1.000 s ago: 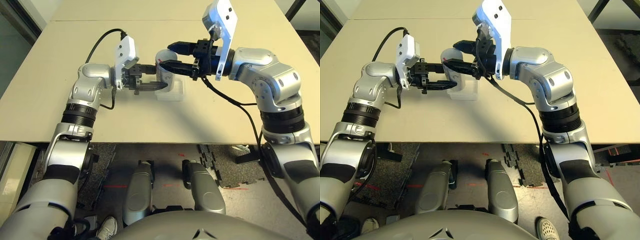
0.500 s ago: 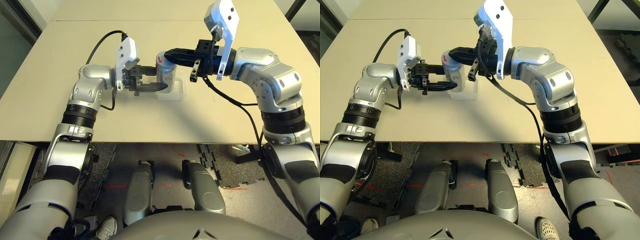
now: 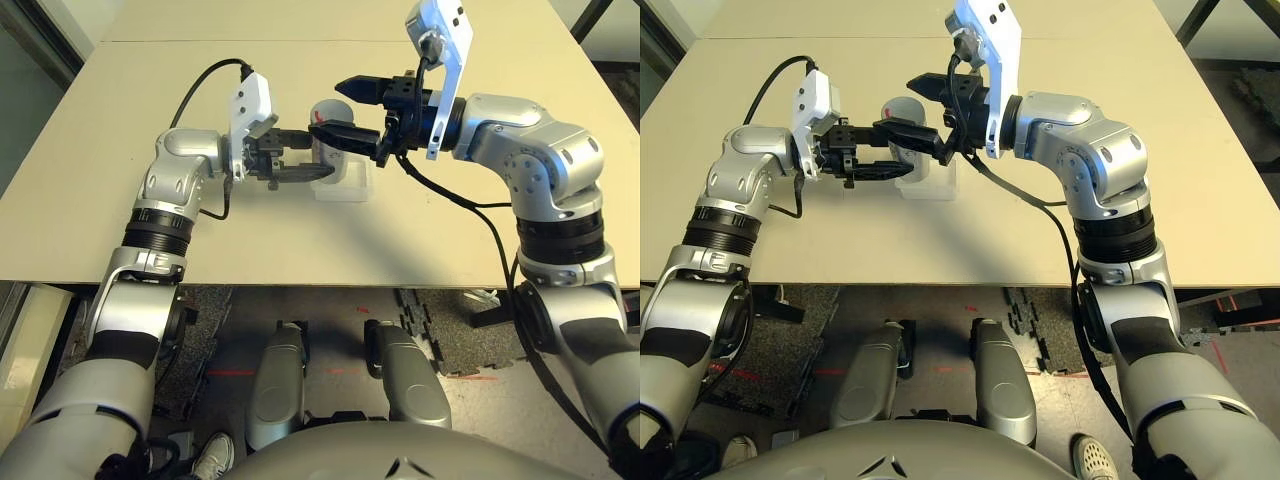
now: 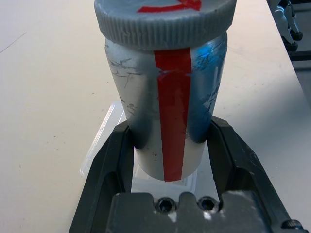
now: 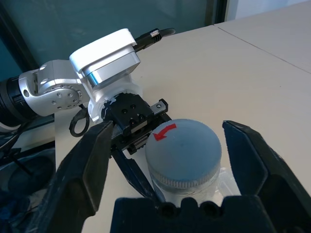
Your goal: Pour the medicine from the bottle into the box.
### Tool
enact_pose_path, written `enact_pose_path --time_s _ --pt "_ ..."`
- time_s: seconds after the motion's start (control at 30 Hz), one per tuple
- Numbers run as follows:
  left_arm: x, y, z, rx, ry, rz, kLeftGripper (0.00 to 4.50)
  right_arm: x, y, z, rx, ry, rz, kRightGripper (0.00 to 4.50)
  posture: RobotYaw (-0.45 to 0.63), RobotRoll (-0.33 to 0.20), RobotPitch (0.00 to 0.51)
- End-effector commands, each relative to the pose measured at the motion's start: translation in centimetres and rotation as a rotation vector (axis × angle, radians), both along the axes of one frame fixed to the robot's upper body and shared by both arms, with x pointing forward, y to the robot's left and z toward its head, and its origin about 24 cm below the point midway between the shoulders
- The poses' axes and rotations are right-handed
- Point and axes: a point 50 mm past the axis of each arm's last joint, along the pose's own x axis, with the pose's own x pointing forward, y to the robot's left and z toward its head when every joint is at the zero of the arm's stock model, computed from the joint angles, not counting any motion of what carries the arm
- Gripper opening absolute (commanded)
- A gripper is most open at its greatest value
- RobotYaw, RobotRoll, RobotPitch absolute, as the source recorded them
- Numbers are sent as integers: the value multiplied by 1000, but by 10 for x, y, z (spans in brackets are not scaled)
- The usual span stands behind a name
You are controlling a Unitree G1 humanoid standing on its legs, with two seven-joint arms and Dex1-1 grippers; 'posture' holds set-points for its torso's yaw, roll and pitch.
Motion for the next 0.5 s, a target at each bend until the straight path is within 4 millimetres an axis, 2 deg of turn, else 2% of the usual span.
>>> enact_pose_path --time_s 0.03,0.5 --pt "2 0 3 6 -17 6 2355 -2 -2 3 -14 -36 -8 4500 40 0 160" --pt "0 -3 5 -9 -18 -5 2355 1 -3 -13 -86 -89 -19 4500 46 0 169"
